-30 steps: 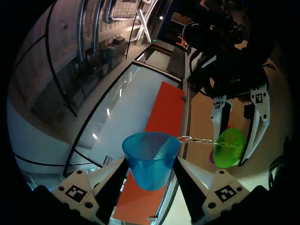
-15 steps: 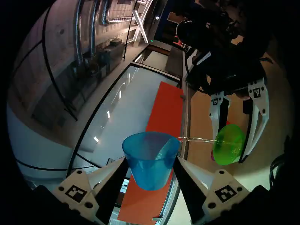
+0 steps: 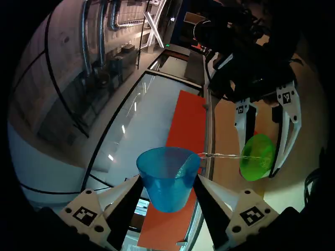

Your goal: Pour water

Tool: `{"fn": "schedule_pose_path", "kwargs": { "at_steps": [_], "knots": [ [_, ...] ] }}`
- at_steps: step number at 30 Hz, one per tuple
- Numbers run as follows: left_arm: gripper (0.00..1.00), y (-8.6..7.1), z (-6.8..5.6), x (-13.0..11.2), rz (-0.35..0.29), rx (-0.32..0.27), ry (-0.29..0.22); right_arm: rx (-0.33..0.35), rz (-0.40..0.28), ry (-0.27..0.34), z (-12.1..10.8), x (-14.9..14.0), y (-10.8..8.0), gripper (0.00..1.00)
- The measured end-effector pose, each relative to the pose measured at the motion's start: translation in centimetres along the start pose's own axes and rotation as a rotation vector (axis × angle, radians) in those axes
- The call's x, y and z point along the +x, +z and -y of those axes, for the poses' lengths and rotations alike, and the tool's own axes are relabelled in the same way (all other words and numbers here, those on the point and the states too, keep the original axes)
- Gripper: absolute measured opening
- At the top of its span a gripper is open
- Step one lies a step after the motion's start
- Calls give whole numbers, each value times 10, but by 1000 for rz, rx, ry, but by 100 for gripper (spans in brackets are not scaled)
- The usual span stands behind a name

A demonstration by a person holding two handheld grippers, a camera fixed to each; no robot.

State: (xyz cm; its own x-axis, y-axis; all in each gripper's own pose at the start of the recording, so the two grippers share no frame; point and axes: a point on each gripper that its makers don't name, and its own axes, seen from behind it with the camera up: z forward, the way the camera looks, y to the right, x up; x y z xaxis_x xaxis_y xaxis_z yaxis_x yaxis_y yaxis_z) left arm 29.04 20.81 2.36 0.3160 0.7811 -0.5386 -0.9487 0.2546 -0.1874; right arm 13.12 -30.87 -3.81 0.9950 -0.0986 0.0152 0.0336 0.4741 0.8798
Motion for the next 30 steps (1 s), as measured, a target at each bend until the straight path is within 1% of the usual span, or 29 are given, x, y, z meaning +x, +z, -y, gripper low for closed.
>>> {"fn": "schedule_pose_path", "kwargs": {
  "at_steps": [12,15,27,30],
  "knots": [
    [80,3,7,4,-1,15,62,-2,-4,-3,-1,2,-2,90],
    [80,3,7,5,-2,16,75,-2,-5,-3,-1,2,-2,90],
    [81,0,11,7,-2,24,124,-4,-6,-6,-1,2,-3,90],
    [81,-2,11,9,-8,28,134,-4,-7,-6,-1,2,-4,90]
  ]
}}
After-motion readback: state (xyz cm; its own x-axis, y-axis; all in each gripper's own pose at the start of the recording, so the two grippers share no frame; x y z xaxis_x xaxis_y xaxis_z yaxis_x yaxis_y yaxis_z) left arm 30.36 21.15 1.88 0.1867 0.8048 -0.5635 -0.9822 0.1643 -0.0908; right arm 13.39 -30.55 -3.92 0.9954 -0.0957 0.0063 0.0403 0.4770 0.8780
